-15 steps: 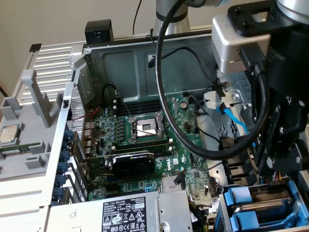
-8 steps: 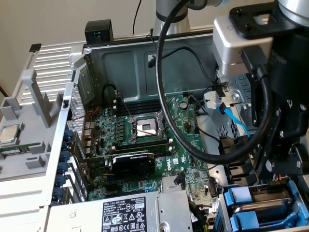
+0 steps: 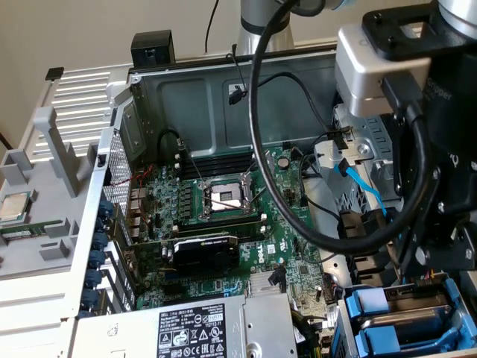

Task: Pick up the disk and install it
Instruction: 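Insert the second disk wire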

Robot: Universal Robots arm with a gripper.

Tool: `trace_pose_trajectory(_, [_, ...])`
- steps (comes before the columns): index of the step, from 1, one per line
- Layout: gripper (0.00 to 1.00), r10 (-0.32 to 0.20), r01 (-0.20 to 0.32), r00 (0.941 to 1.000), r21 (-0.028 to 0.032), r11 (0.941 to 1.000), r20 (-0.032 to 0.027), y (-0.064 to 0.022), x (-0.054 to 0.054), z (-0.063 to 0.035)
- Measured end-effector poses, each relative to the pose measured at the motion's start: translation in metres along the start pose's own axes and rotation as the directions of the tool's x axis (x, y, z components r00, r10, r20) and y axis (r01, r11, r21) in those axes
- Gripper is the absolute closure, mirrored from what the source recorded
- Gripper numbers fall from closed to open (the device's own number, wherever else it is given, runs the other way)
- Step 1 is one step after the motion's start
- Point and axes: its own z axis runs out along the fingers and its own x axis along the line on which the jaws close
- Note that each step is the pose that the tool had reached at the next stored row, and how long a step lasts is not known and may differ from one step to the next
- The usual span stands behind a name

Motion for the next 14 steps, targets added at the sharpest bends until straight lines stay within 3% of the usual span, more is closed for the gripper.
trace_pose_trajectory(5, [0.83, 0.001, -0.001, 1.0000, -0.0003, 1.0000, 0.0048, -0.0001, 0.0038, 0.0027])
trace_pose_trajectory(10, [0.83, 0.001, -0.001, 1.0000, -0.0057, 1.0000, 0.0053, -0.0001, 0.0038, 0.0052])
trace_pose_trajectory(14, [0.83, 0.002, -0.002, 0.9999, -0.0075, 1.0000, 0.0104, 0.0000, 0.0037, 0.0074])
